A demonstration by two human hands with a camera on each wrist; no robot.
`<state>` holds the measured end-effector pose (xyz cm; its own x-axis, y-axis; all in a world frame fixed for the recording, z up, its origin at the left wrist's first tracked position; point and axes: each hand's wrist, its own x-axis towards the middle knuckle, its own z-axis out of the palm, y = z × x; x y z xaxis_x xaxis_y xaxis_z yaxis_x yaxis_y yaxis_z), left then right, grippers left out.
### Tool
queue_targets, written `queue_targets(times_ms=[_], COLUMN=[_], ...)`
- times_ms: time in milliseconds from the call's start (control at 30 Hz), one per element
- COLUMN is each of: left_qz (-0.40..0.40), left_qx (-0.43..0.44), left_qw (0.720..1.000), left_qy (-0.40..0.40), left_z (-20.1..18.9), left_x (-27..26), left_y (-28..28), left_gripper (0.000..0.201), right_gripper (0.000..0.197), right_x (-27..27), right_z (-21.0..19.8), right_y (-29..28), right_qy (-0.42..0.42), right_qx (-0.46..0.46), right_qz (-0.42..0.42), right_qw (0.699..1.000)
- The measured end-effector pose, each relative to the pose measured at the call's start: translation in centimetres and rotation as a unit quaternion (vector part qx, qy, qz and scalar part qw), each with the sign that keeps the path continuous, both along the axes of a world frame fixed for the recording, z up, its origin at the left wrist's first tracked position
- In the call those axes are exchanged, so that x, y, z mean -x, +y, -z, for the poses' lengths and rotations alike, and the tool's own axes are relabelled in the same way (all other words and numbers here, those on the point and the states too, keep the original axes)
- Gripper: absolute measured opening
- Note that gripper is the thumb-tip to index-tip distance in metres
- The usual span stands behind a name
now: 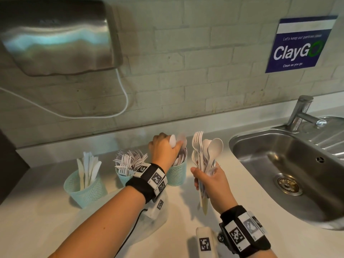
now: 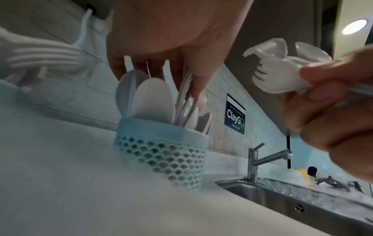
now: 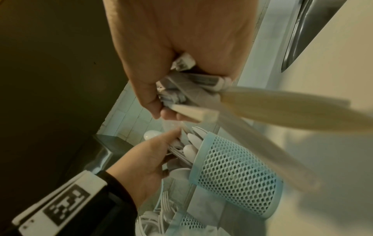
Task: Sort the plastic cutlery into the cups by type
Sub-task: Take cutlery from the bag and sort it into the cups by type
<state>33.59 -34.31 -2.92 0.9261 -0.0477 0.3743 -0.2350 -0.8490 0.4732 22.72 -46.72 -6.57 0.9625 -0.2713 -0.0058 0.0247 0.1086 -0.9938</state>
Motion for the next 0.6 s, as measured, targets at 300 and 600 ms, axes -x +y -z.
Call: queue_targets(times_ms=[300,600], left_qz=[0.057,0.184], left_qx=[0.090,-0.103], left_qw=[0.994,0.964], left_qy=[0.001,0.162], left_z=[-0.3,-0.4], left_x=[0.2,0.2], left_y=[0.3,-0.9], left_gripper=[0.065,0.041], right_gripper=[0.023,0.014], right_x=[-0.2,-0.1], right_z=[-0.7,-1.5], right_y=[0.1,0.6], right_qy=[-0.006,-0.042], right_qx=[-0.009,-0.022], right_qz=[-0.006,-0.057], right_qw=[1.000,0.997])
